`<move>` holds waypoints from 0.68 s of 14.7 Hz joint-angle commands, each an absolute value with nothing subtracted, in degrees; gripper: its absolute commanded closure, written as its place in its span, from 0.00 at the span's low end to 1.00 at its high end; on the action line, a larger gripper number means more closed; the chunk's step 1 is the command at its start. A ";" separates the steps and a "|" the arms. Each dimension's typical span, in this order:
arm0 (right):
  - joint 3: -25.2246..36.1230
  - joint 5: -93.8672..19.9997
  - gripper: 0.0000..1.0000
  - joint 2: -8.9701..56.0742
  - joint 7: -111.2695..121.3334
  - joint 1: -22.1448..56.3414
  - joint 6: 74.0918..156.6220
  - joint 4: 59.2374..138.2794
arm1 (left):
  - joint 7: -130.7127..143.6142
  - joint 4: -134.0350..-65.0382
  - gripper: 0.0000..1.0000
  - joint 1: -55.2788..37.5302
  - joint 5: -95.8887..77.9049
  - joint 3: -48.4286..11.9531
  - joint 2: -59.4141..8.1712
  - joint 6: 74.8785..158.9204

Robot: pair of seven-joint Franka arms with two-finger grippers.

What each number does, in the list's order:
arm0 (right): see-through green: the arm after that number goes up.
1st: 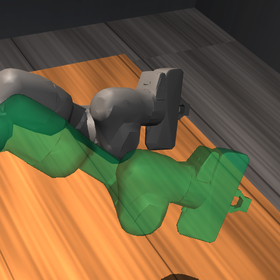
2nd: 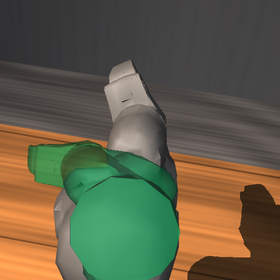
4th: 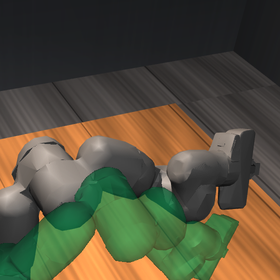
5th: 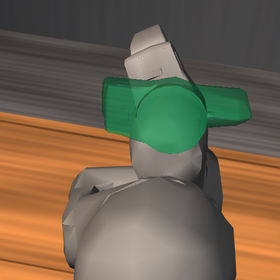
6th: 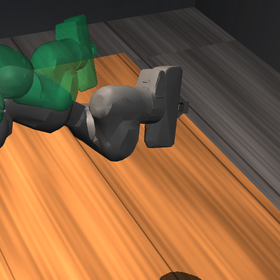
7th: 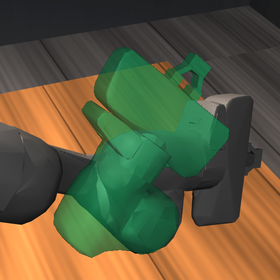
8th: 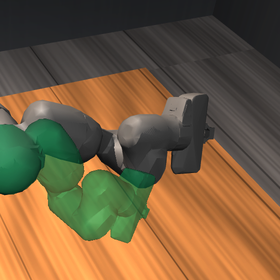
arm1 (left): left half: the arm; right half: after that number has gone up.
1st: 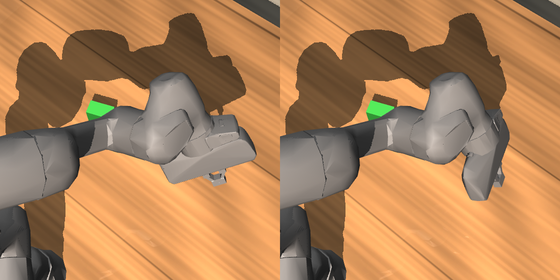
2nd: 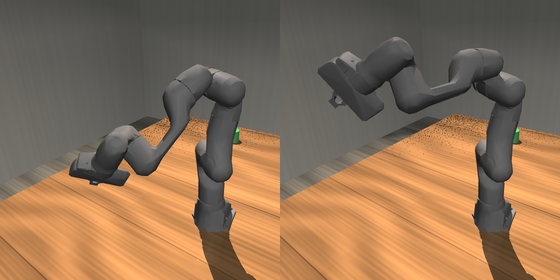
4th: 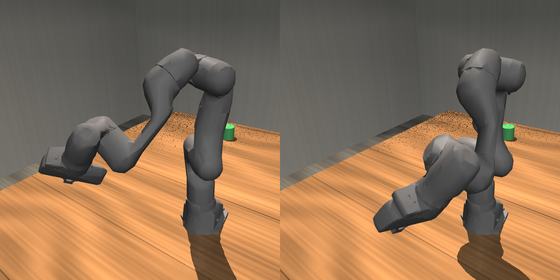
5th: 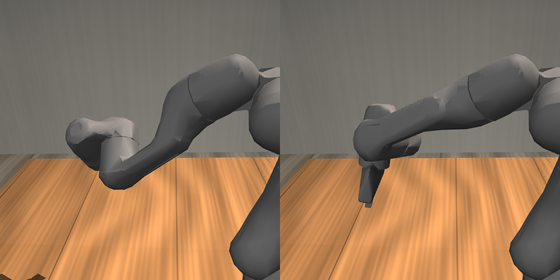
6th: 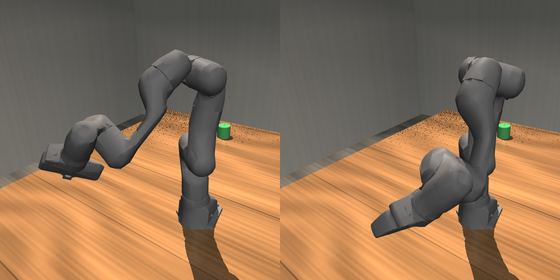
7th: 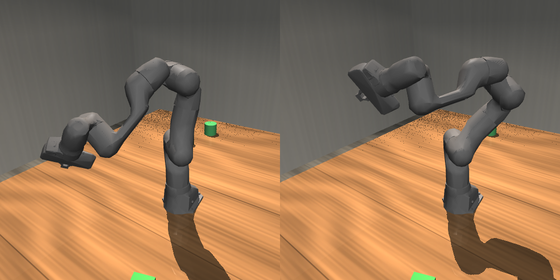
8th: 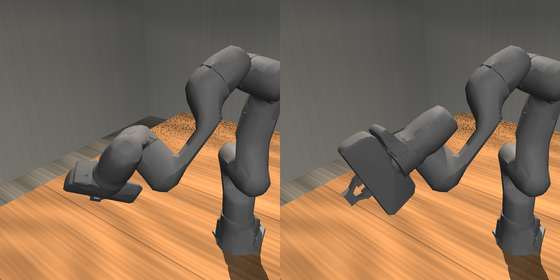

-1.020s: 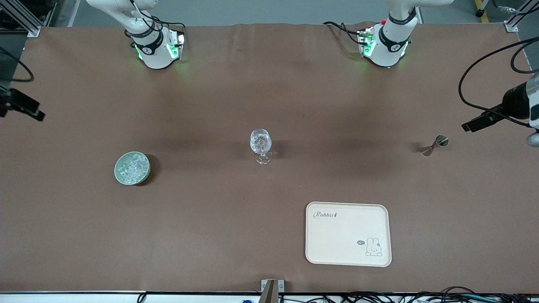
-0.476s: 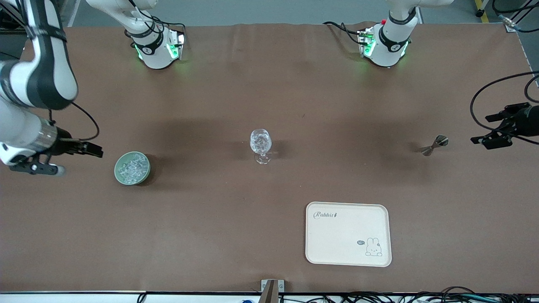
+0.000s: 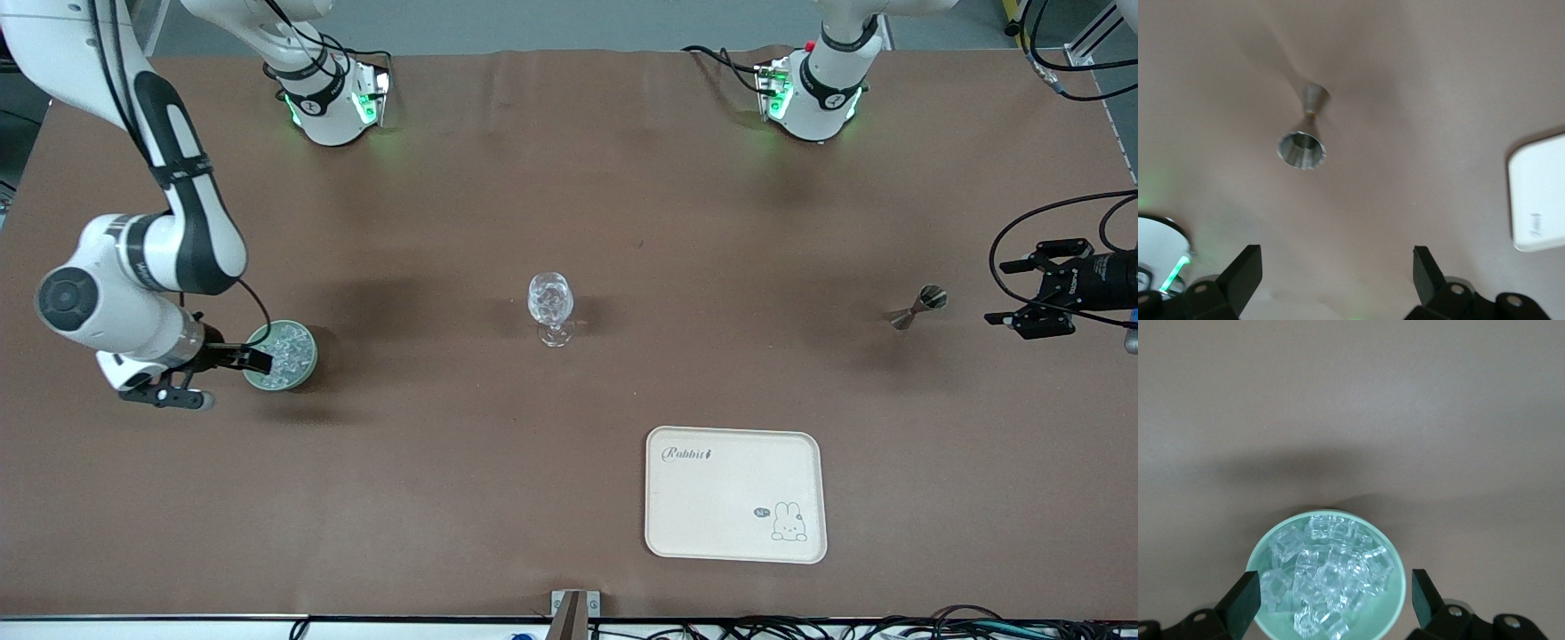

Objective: Pour wine and add ice with both arms
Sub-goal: 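Grasp an ice cube with the right gripper while the left gripper grasps the jigger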

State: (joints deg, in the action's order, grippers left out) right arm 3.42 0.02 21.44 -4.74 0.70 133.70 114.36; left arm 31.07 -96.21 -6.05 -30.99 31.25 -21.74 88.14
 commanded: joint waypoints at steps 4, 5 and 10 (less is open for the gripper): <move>3.34 -0.35 0.10 19.60 -6.06 1.32 139.11 121.02 | 30.68 -95.71 0.00 -3.87 -39.88 34.87 -28.99 84.92; 3.34 -0.35 0.17 19.77 -6.06 1.32 140.78 122.07 | 29.63 -95.71 0.00 -4.30 -42.16 37.07 -30.66 84.29; 3.34 -0.35 0.33 20.48 -6.06 1.32 141.86 122.61 | 24.53 -96.15 0.00 -3.61 -51.49 42.35 -38.74 79.91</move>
